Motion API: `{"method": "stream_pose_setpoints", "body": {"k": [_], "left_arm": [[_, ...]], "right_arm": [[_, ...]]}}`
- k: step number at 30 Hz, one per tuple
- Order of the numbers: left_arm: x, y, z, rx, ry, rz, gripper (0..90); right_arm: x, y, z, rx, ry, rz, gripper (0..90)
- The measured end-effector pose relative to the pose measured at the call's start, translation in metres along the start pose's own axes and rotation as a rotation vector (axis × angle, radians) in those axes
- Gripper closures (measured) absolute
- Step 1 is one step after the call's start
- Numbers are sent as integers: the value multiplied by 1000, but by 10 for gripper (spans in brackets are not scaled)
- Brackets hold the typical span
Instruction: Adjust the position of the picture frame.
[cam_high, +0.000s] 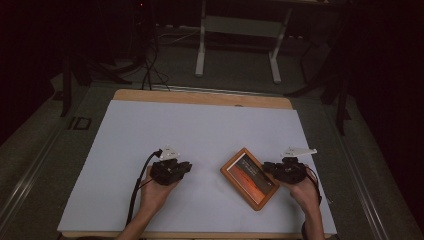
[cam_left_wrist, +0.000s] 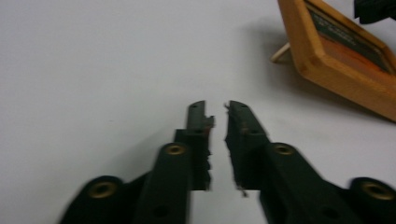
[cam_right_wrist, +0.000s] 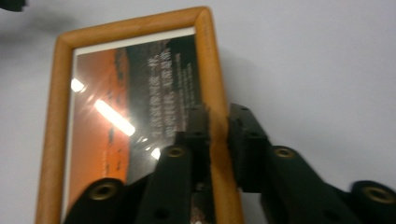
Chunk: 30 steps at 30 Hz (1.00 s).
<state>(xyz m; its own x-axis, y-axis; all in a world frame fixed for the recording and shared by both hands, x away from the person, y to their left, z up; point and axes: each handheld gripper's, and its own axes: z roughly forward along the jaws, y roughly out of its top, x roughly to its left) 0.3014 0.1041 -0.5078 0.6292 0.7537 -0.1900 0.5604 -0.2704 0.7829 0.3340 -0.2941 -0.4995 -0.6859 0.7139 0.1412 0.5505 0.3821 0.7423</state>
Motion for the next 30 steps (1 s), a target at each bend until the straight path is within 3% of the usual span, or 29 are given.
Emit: {"method": "stream_pose_setpoints", "body": {"k": [4,6,11,18,27,30], "left_arm": [[-9,0,5,-4,-8,1,603],[-14,1,8,-7,-33,2,551],[-29,2,17,-3,-102,-2,478],[-52,2,38,52,-187,0,396],[-63,5,63,72,-256,-89,352],[-68,7,70,80,-267,-99,335]], "right_arm": [[-3,-2,1,3,46,10,648],[-4,-2,1,2,61,17,618],[-8,-5,3,21,77,36,570],[-11,-9,11,52,108,60,501],[-11,-9,14,62,137,75,426],[-12,-10,15,70,147,75,395]]}}
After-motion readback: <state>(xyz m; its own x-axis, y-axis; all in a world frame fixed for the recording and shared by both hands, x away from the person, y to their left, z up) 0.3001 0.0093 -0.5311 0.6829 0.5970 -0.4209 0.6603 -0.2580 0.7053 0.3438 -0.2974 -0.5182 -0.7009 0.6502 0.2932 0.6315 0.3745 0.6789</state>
